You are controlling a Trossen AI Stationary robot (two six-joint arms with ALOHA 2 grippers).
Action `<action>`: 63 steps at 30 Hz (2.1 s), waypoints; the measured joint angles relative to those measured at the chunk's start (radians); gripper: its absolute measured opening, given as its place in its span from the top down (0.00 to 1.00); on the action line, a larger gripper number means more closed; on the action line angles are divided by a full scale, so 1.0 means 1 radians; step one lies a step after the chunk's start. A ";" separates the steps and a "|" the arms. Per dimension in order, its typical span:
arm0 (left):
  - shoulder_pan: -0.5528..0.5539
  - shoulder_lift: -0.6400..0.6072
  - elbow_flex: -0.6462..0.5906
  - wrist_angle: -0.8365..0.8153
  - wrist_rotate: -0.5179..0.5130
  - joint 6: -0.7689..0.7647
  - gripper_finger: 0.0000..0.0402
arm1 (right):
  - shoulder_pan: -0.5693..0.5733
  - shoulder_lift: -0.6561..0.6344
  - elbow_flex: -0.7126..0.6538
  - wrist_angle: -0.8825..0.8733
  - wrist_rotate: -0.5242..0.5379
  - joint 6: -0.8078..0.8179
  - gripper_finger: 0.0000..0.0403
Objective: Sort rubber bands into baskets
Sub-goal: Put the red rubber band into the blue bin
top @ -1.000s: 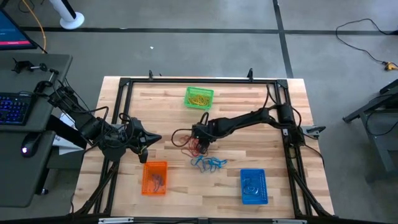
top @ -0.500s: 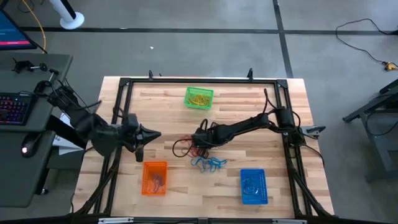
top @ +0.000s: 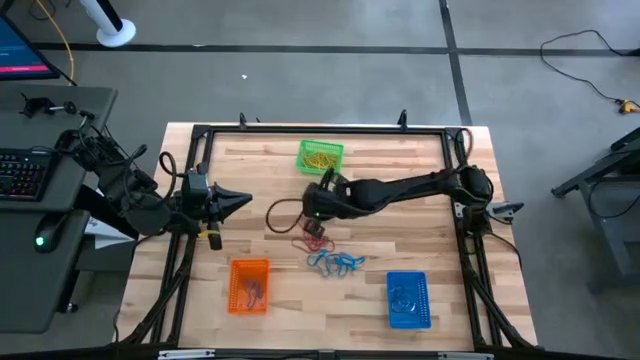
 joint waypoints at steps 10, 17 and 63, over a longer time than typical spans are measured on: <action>0.000 -0.035 0.001 0.053 -0.039 0.058 1.00 | 0.060 0.015 0.137 0.306 -0.128 0.002 1.00; 0.000 -0.041 0.000 0.050 -0.064 0.059 1.00 | 0.104 0.025 0.136 0.456 -0.195 0.068 1.00; 0.000 -0.039 0.000 0.034 -0.076 0.033 1.00 | 0.637 -0.539 -0.632 -0.092 -0.432 1.035 1.00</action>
